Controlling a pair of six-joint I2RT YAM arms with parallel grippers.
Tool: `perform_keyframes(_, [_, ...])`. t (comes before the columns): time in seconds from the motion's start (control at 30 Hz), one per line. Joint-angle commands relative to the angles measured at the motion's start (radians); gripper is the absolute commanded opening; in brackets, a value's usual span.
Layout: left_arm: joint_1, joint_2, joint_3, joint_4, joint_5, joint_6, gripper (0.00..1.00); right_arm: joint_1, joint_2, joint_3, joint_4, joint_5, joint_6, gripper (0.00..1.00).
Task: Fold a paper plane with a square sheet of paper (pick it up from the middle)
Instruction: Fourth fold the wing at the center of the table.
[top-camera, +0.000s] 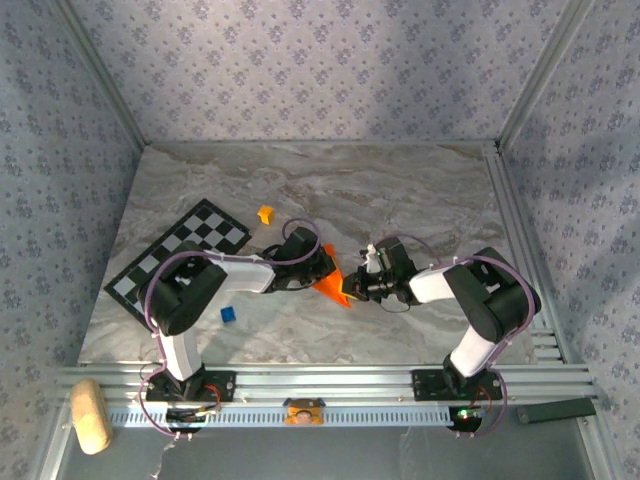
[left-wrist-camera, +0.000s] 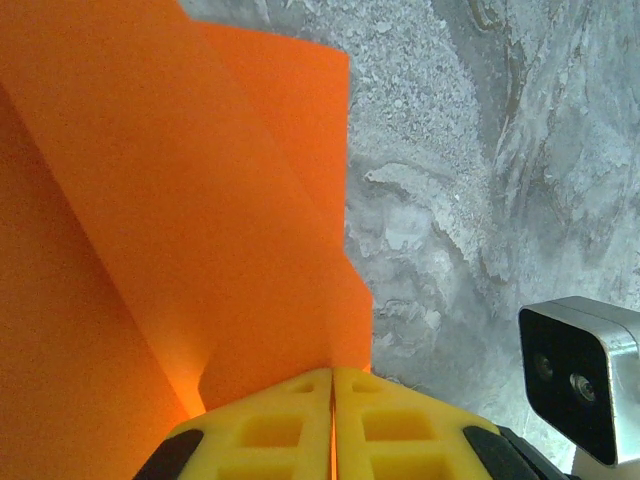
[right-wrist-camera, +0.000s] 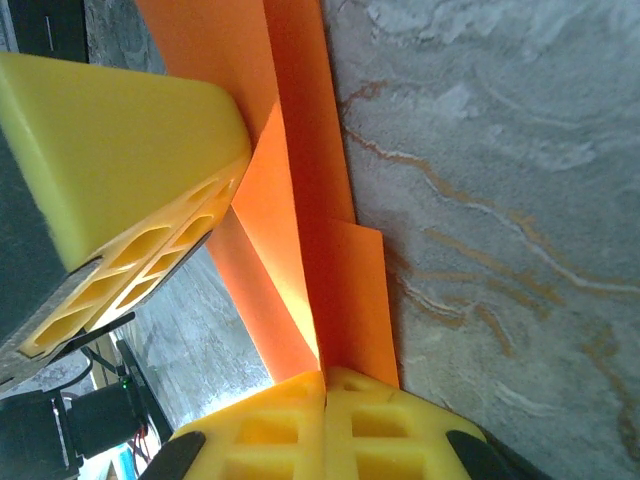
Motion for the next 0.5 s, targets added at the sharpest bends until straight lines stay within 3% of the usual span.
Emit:
perform_keyframes(0.0, [0.005,0.021,0.028,-0.027,-0.014,-0.003,0.08,0.014,0.061,0.0,-0.087,0.052,0.0,0.0])
perform_keyframes(0.47, [0.007,0.025,0.02,-0.041,-0.023,-0.002,0.08,0.013,0.072,0.011,-0.11,0.045,-0.006,0.0])
